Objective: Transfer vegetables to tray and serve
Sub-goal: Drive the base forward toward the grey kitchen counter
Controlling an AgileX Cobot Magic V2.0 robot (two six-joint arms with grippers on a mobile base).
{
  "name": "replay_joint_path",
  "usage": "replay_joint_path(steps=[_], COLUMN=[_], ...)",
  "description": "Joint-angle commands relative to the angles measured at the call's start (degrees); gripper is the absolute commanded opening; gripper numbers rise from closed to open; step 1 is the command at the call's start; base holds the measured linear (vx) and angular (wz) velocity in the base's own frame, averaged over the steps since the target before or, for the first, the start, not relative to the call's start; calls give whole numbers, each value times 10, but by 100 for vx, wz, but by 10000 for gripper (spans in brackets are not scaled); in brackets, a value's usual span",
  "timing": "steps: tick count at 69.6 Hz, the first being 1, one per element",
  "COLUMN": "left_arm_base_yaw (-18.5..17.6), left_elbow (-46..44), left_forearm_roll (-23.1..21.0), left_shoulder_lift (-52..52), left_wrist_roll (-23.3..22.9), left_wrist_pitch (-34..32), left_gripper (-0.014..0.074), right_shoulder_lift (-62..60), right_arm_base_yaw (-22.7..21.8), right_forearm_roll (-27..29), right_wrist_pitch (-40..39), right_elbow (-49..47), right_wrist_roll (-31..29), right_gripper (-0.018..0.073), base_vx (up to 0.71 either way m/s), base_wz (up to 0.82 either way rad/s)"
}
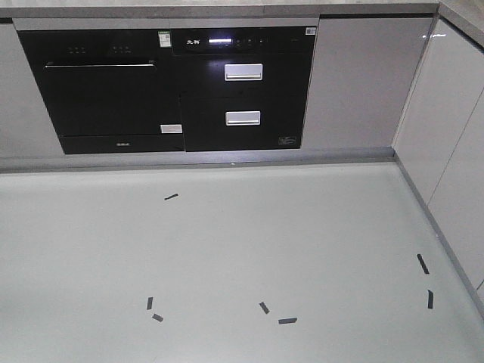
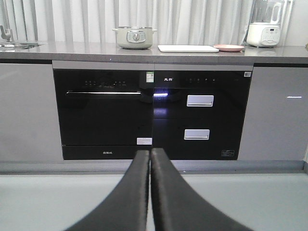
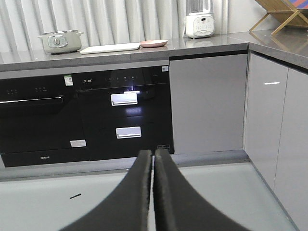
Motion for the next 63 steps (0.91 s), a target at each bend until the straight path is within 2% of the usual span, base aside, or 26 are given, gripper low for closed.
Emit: replay_joint_path(steps=[1, 63], left_arm_base_yaw=[1, 1], left_elbow=[13, 13], left_forearm_roll=[-2, -2], left_shoulder_lift=[-8, -8], left_wrist_roll=[-3, -3], left_wrist_pitch=[-44, -44], left_gripper=[-6, -6], right_shoulder_lift=[-4, -4], right_arm_base_yaw=[-4, -4], right_forearm_roll=[-6, -6], right_wrist_pitch=[-45, -44], right_elbow=[9, 9], right_wrist_roll=[-2, -2], right_gripper=[-3, -3], base_vx=[0, 0], base_wz=[0, 0])
